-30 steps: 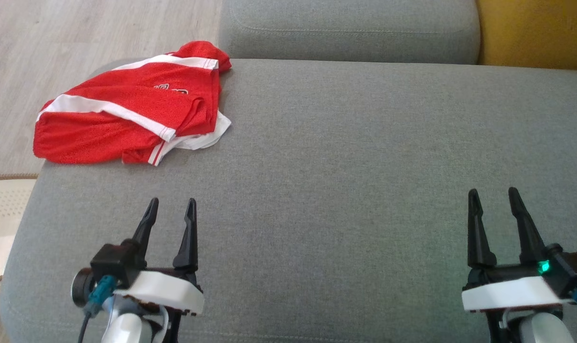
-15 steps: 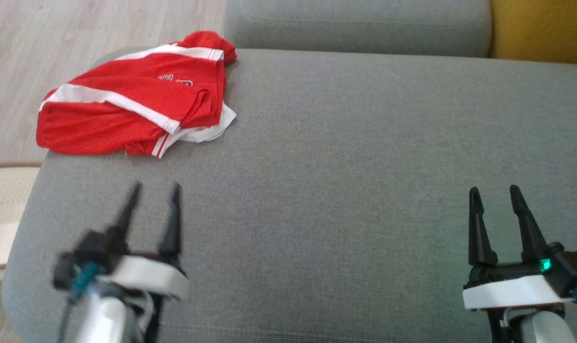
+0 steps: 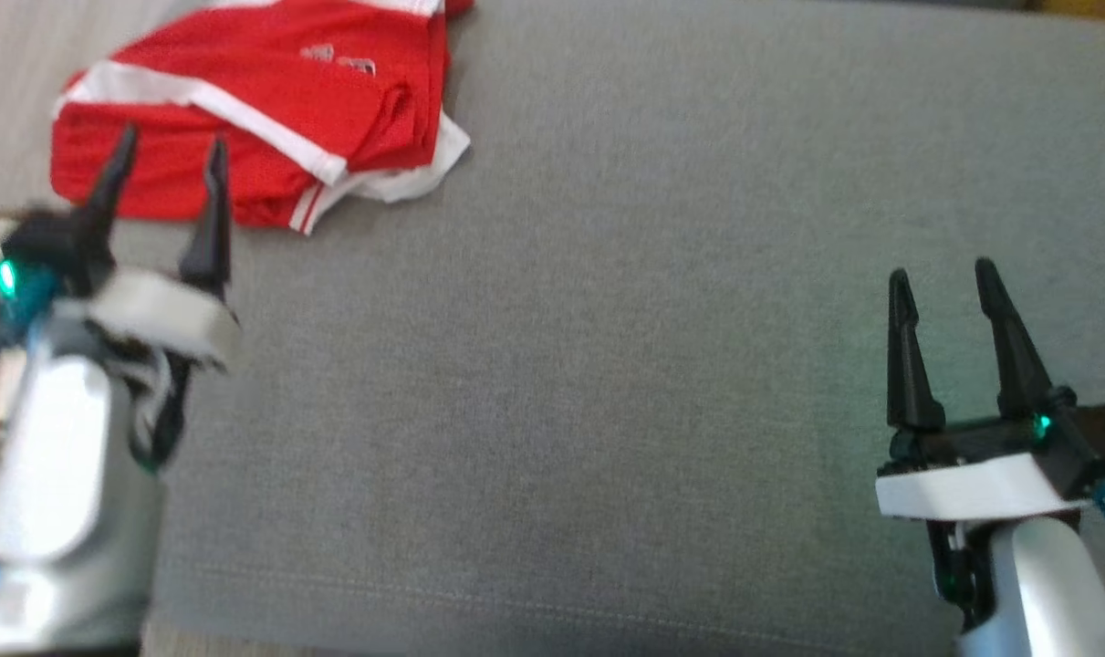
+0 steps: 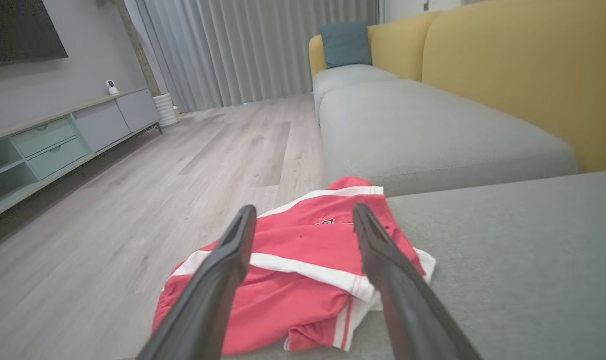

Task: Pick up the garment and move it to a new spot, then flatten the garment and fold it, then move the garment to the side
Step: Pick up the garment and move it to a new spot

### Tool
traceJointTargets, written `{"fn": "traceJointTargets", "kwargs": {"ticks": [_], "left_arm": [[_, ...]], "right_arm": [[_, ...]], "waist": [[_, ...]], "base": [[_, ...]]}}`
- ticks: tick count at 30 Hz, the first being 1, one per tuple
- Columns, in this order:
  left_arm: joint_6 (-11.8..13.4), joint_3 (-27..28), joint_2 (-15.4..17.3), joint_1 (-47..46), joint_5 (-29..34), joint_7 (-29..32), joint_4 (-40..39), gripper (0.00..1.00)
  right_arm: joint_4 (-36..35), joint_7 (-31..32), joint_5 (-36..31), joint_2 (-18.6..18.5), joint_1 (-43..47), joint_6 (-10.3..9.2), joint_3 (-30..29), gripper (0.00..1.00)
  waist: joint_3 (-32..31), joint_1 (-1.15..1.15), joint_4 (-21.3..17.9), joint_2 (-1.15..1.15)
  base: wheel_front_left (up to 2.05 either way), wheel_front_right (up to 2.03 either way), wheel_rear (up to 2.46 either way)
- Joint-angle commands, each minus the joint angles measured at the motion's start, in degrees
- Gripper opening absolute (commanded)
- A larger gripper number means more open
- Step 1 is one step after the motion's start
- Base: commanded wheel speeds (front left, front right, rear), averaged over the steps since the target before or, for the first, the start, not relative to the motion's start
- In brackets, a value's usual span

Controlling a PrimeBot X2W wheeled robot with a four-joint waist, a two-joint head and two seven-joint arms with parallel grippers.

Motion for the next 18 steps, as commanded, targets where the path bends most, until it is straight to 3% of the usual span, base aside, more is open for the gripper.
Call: {"fn": "traceJointTargets", "kwargs": {"ticks": [1,10,18], "left_arm": [[-0.58,1.54,3.28,-5.25,0.05,0.86,0.06,1.00],[-2.54,-3.20,8.93,-19.34,0.50,5.48,13.25,1.00],[-2.78,-5.06,7.87,-28.23,-3.04,8.50,27.64,1.00]], "right_arm": [[-2.06,-0.62,-0.63,-0.33,-2.13,-0.04,1.70,1.00],[-2.76,-0.62,-4.06,-0.33,-3.37,-0.04,1.52,1.00],[-4.26,-0.61,-6.09,-0.33,-3.21,-0.04,0.73,1.00]], "waist": [[3.39,0.00,0.15,0.00],[11.13,0.00,-1.65,0.00],[15.88,0.00,-3.00,0.00]], "base": [[0.00,0.00,0.00],[0.00,0.00,0.00],[0.00,0.00,0.00]]}}
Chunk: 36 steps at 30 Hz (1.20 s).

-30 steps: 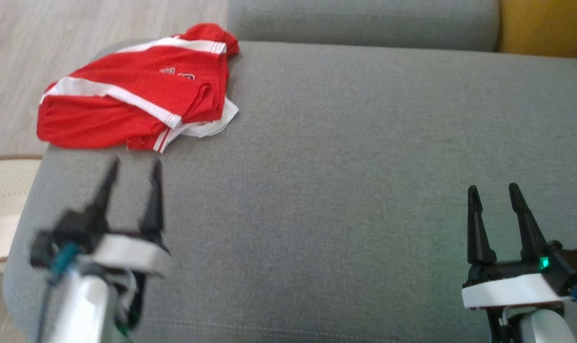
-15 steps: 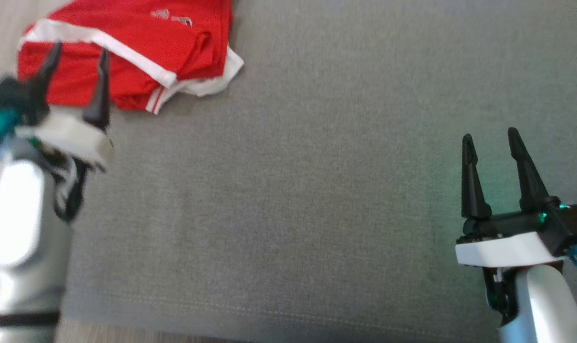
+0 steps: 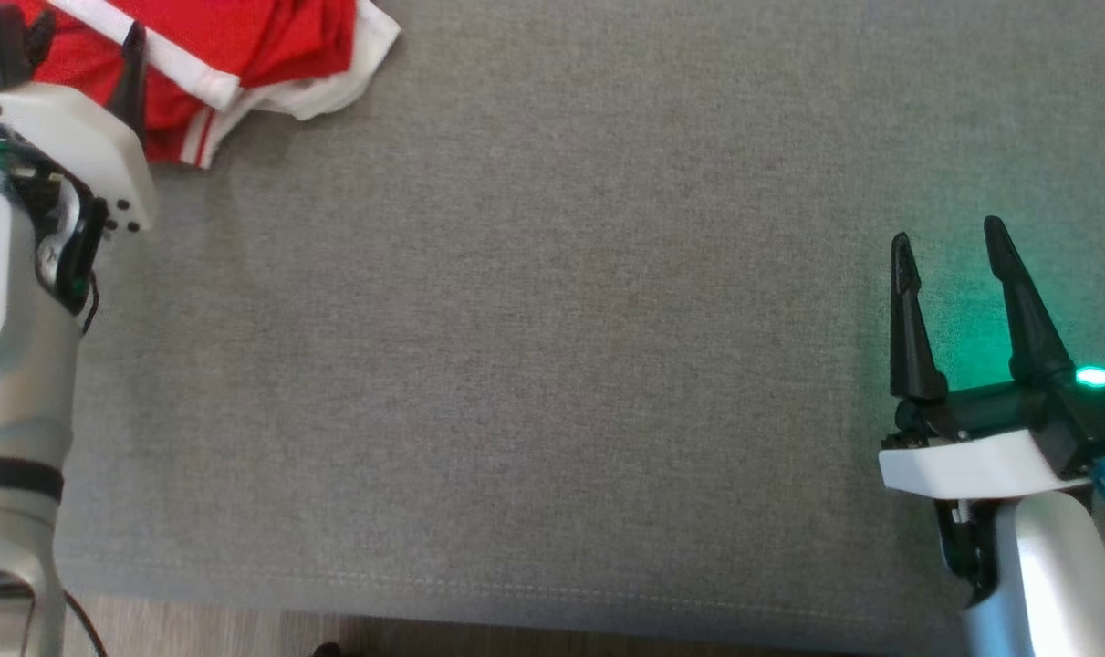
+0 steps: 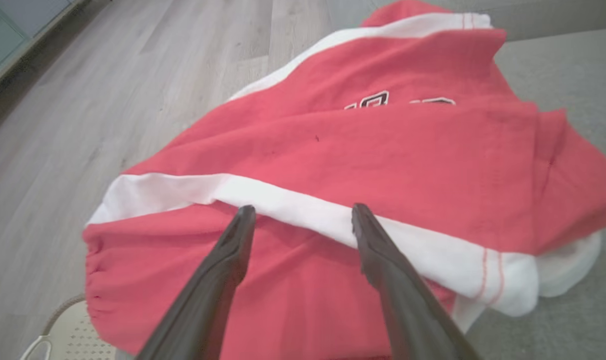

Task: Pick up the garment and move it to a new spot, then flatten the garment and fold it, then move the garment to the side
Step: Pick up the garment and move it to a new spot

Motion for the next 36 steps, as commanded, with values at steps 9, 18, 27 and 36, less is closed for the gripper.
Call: {"fn": "traceJointTargets", "kwargs": {"ticks": [9,18,27,36], "left_arm": [[0.05,1.64,1.11,-7.77,-4.02,1.86,8.84,1.00],[0.03,-0.10,0.17,-10.41,-6.57,3.70,14.68,0.00],[0.20,-2.02,2.66,-12.44,-6.32,-2.91,15.33,0.00],[1.10,-2.96,3.85,-15.15,-5.31,-11.00,13.76,0.00]], "right_arm": [[-3.55,-0.07,-1.08,-0.28,0.21,-0.04,1.58,1.00],[-4.62,0.28,-1.55,-0.28,0.72,-0.04,1.21,1.00],[-3.92,0.18,-1.00,-0.28,0.56,-0.04,1.14,1.00],[-2.11,-0.16,0.43,-0.28,0.37,-0.04,1.86,1.00]], "waist": [[3.19,-0.01,-1.70,0.00],[3.99,-0.01,-2.11,0.00],[2.04,-0.01,-1.30,0.00],[-2.82,-0.01,-0.82,0.00]], "base": [[0.00,0.00,0.00],[0.00,0.00,0.00],[0.00,0.00,0.00],[0.00,0.00,0.00]]}}
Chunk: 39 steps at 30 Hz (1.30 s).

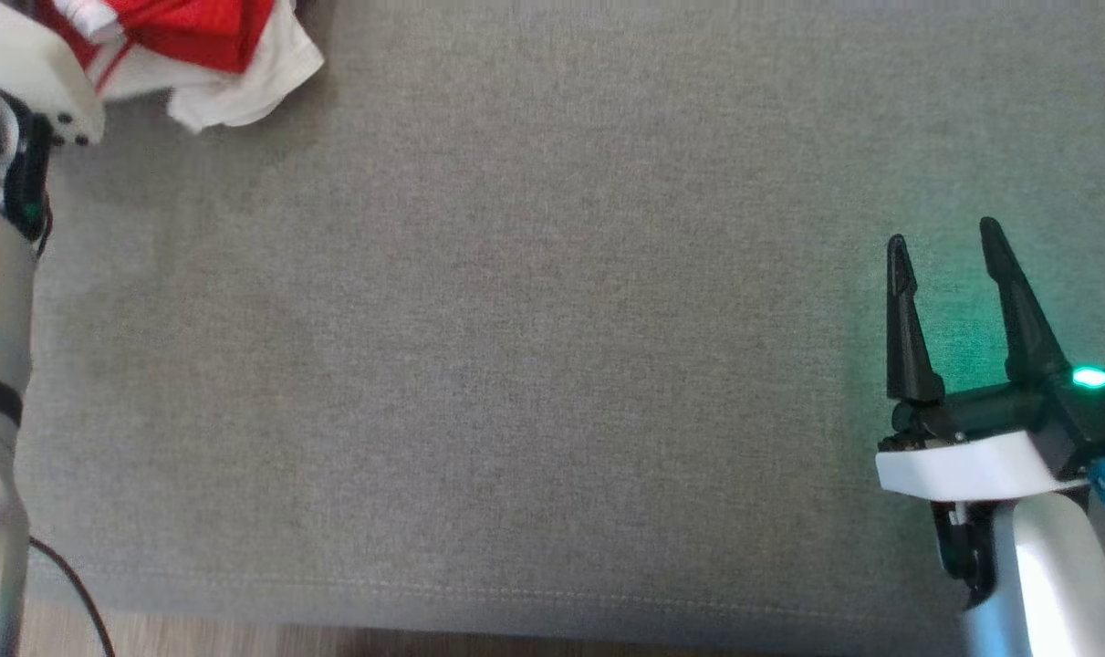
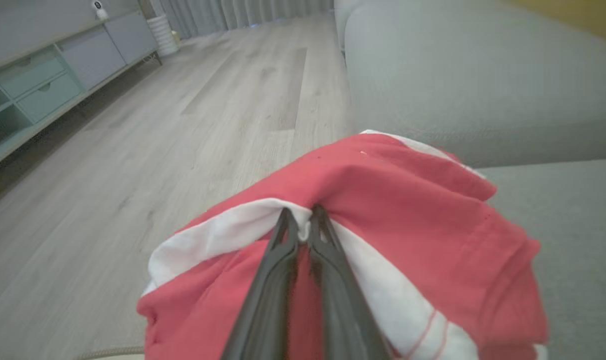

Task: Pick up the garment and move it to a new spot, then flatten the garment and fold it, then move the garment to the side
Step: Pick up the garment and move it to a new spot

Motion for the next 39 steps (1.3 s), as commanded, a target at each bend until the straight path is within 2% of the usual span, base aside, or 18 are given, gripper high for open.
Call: {"fn": "traceJointTargets", "kwargs": {"ticks": [1,6,11,21,25,32,39], "left_arm": [[0.10,1.08,3.47,-2.85,0.09,-1.03,-2.27,0.00],[-0.41,-0.95,2.74,-3.99,0.72,-2.23,-6.09,0.00],[-0.77,-4.43,0.68,-4.41,1.03,-2.19,-11.33,0.00],[-0.89,-11.20,-4.25,2.31,-2.60,3.43,-23.85,0.00],[0.44,-12.43,-7.46,7.81,-4.22,5.44,-28.43,0.00],[4.08,-17.08,-15.52,18.89,-7.39,5.58,-33.91,0.00],[7.85,-26.49,-16.67,25.80,-12.22,2.90,-34.34,0.00]], "right_arm": [[-1.25,-0.40,0.46,-0.28,0.14,-0.04,1.50,1.00],[0.60,-0.64,2.13,-0.28,0.05,-0.04,1.42,1.00],[2.42,-0.77,4.13,-0.28,0.47,-0.04,1.08,1.00],[3.09,-0.80,7.44,-0.28,2.84,-0.04,-0.54,1.00],[3.08,-0.80,7.91,-0.28,3.79,-0.04,-1.43,1.00],[3.07,-0.80,8.53,-0.28,4.14,-0.04,-2.33,1.00],[2.75,-0.81,9.54,-0.28,2.16,-0.04,0.03,1.00]], "waist": [[-1.67,0.00,0.07,0.00],[-6.15,0.00,-0.35,0.00],[-11.31,0.00,-1.30,0.00],[-20.09,0.00,-6.34,0.00],[-20.95,0.00,-8.91,0.00],[-19.57,0.00,-13.32,0.00],[-15.74,0.00,-17.97,0.00]], "base": [[0.00,0.00,0.00],[0.00,0.00,0.00],[0.00,0.00,0.00],[0.00,0.00,0.00],[0.00,0.00,0.00],[0.00,0.00,0.00],[0.00,0.00,0.00]]}}
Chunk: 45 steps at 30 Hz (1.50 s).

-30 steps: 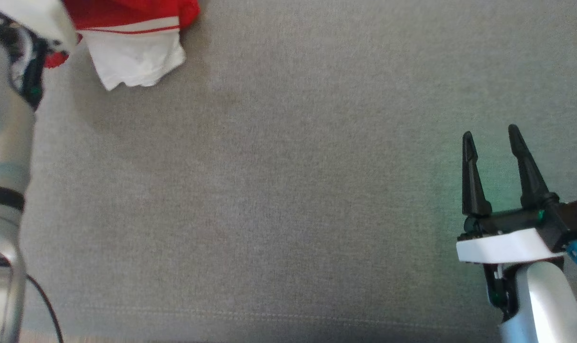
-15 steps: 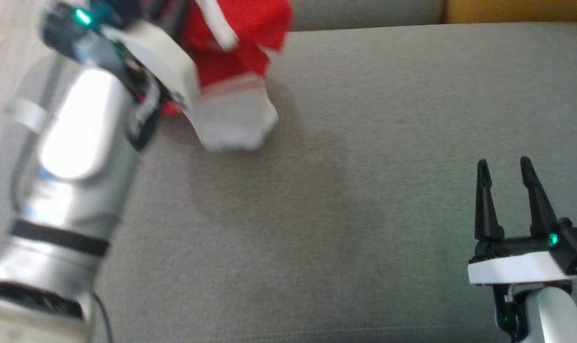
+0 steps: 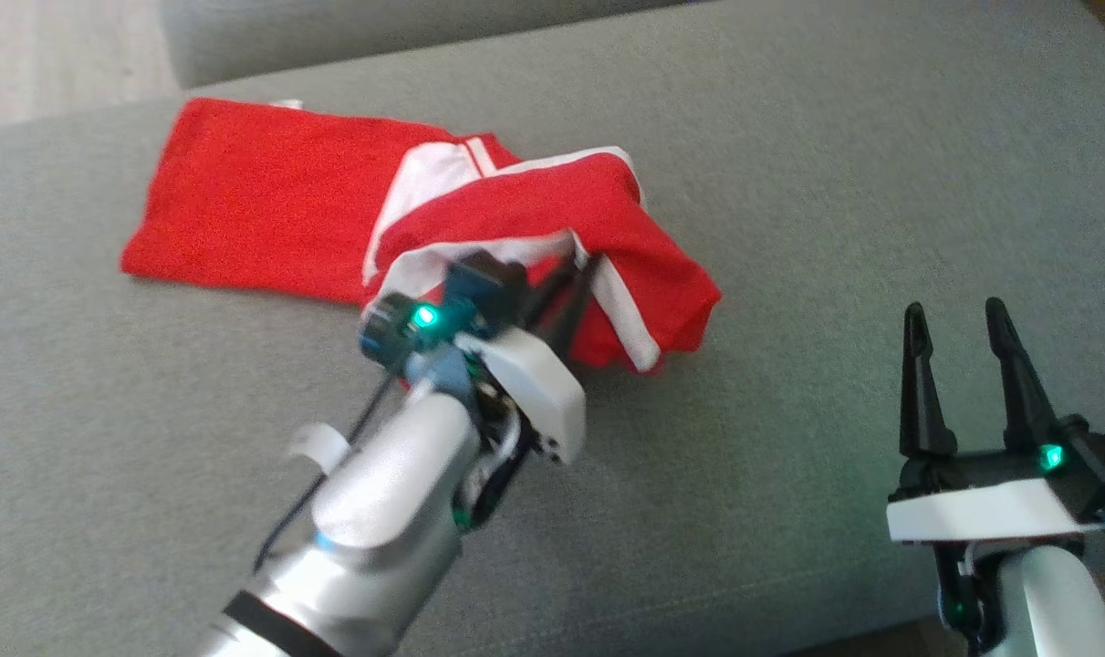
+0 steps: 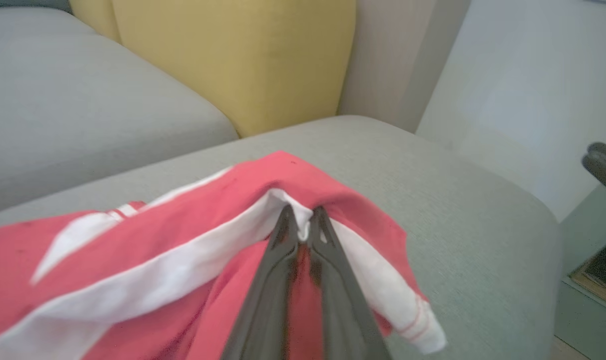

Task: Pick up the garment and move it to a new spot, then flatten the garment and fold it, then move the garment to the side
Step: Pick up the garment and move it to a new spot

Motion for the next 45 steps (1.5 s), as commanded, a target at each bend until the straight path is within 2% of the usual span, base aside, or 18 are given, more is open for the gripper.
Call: {"fn": "traceJointTargets", "kwargs": {"ticks": [1,5,9,11,12,19,22,26,34,45], "left_arm": [[0.93,-0.02,0.86,-2.12,-1.45,-1.04,-2.38,0.00],[3.52,-5.87,0.84,-1.63,-4.94,-2.39,-2.06,0.00],[4.81,-10.77,0.83,-1.50,-8.20,-3.73,-1.24,0.02],[5.42,-12.62,0.83,-1.75,-9.46,-4.73,-1.20,0.83],[5.72,-13.30,0.83,-1.82,-10.22,-5.15,-1.26,1.00],[8.30,-13.93,0.82,-2.72,-12.26,-6.90,-1.68,1.00],[9.19,-10.37,1.01,-2.03,-9.62,-6.95,-3.52,1.00],[9.67,-4.78,3.16,1.60,-5.62,-6.97,-7.05,1.00],[10.67,5.53,6.27,13.88,-0.23,-6.97,-15.05,1.00],[10.55,15.62,6.86,27.77,4.09,-6.98,-21.09,1.00]], "right_arm": [[-1.98,-0.62,0.57,-0.34,-2.72,-0.04,1.62,1.00],[-1.90,-0.62,0.96,-0.34,-3.56,-0.04,2.28,1.00],[-1.52,-0.62,1.38,-0.34,-4.17,-0.04,2.96,1.00],[-1.30,-0.62,1.52,-0.34,-4.31,-0.04,3.18,1.00],[-1.19,-0.62,1.56,-0.34,-4.36,-0.04,3.31,1.00],[-0.82,-0.62,1.23,-0.34,-4.14,-0.04,3.10,1.00],[-0.81,-0.62,0.91,-0.34,-3.87,-0.04,2.64,1.00],[-0.70,-0.62,0.39,-0.34,-3.15,-0.04,2.24,1.00],[0.15,-0.62,-0.52,-0.34,-0.58,-0.04,2.08,1.00],[0.85,-0.62,-0.01,-0.34,2.49,-0.04,2.19,1.00]], "waist": [[2.23,0.00,-2.06,0.00],[4.19,0.00,-3.37,0.00],[5.07,0.00,-3.86,0.00],[5.15,0.00,-3.76,0.00],[5.11,0.00,-3.63,0.00],[3.09,0.00,-0.63,0.00],[1.81,0.00,0.84,0.00],[-0.44,0.00,2.70,0.00],[-5.58,0.00,6.06,0.00],[-8.10,0.00,8.93,0.00]], "base": [[0.00,0.00,0.00],[0.00,0.00,0.00],[0.00,0.00,0.00],[0.00,0.00,0.00],[0.00,0.00,0.00],[0.00,0.00,0.00],[0.00,0.00,0.00],[0.00,0.00,0.00],[0.00,0.00,0.00],[0.00,0.00,0.00]]}}
